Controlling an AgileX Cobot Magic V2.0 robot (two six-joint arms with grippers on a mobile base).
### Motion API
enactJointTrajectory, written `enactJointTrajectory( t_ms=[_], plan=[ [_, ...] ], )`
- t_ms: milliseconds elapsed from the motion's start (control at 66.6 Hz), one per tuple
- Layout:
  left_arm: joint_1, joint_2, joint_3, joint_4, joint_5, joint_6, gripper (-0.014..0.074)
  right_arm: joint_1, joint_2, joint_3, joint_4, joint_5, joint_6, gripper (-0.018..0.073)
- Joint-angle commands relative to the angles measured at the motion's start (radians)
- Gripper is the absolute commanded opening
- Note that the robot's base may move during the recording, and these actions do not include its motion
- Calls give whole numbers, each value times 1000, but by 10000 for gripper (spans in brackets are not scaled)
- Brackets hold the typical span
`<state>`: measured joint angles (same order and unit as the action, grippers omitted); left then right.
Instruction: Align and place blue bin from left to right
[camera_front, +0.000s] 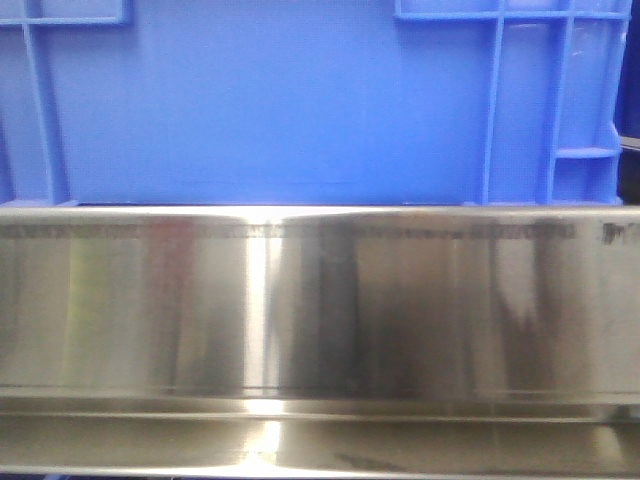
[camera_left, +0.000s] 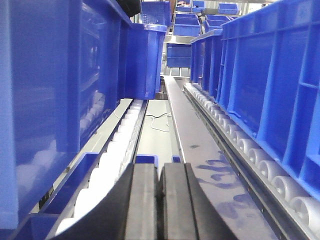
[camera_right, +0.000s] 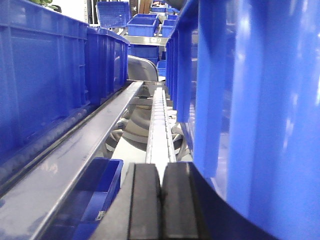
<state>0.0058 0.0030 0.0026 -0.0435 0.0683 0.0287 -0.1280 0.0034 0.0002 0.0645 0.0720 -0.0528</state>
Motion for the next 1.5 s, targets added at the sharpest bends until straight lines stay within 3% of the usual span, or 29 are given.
enactJointTrajectory(
  t_ms=[0,585,765,1021,1096,1216,1486],
  plan=[
    [0,-3,-3,-4,-11,2,-111,1,-3,0,-1,2,-4,-70],
    [0,-3,-3,7,-18,2,-111,0,-3,0,-1,-3,-4,-70],
    [0,-3,-3,7,-94,2,-111,0,-3,0,-1,-37,-4,-70],
    [0,-3,-3,7,-255,2,-111,0,-3,0,10,-221,15,-70],
    [0,-3,-3,4,-312,2,-111,0,-3,-27,12,-176,77,-70],
    [0,-3,-3,1,-342,2,-111,12,-3,-126,10,-89,79,-70],
    [0,-3,-158,1,-225,2,-111,103,-3,-403,10,164,78,-70]
  ],
)
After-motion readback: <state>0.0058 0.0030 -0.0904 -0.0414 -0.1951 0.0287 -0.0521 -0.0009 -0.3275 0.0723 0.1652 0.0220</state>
